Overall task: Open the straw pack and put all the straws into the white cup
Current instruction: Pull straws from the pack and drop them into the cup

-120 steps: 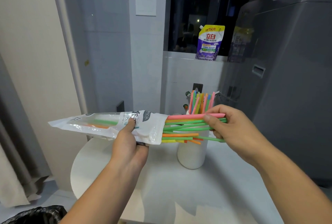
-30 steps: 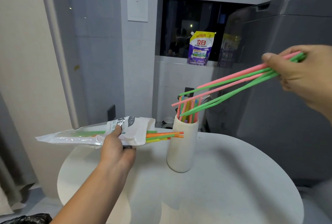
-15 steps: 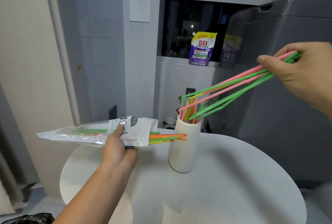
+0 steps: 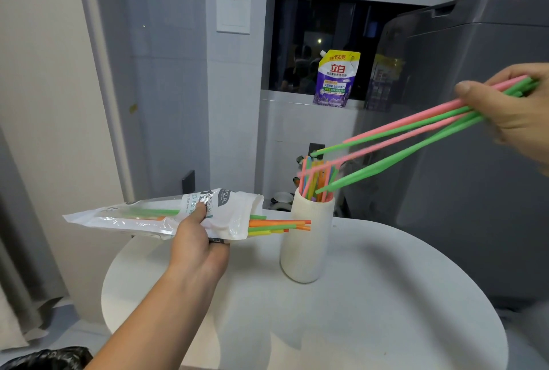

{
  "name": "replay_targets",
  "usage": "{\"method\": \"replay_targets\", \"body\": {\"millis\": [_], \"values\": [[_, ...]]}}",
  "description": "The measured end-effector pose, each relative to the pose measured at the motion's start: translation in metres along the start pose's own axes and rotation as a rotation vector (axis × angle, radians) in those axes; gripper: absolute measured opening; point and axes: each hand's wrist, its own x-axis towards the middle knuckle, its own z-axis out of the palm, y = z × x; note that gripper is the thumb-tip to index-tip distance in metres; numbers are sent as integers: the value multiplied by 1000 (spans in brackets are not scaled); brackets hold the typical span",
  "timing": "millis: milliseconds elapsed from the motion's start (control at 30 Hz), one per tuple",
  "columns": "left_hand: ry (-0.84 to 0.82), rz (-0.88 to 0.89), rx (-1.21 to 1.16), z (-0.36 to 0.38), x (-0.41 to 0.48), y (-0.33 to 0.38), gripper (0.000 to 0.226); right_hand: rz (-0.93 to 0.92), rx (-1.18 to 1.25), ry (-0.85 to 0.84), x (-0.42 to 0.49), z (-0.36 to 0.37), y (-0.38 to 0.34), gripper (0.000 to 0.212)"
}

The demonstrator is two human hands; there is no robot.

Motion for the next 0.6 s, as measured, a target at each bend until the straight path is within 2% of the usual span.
{"method": "replay_targets", "body": {"millis": [133, 267, 600], "values": [[1, 3, 5, 0, -1, 0, 35, 24, 126, -35, -3, 1, 0, 46], [0, 6, 15, 1, -1, -1, 35, 35, 154, -62, -11, 14, -2, 48], [-4, 10, 27, 1, 0, -3, 33, 79, 102, 44, -15, 29, 5, 58]]}}
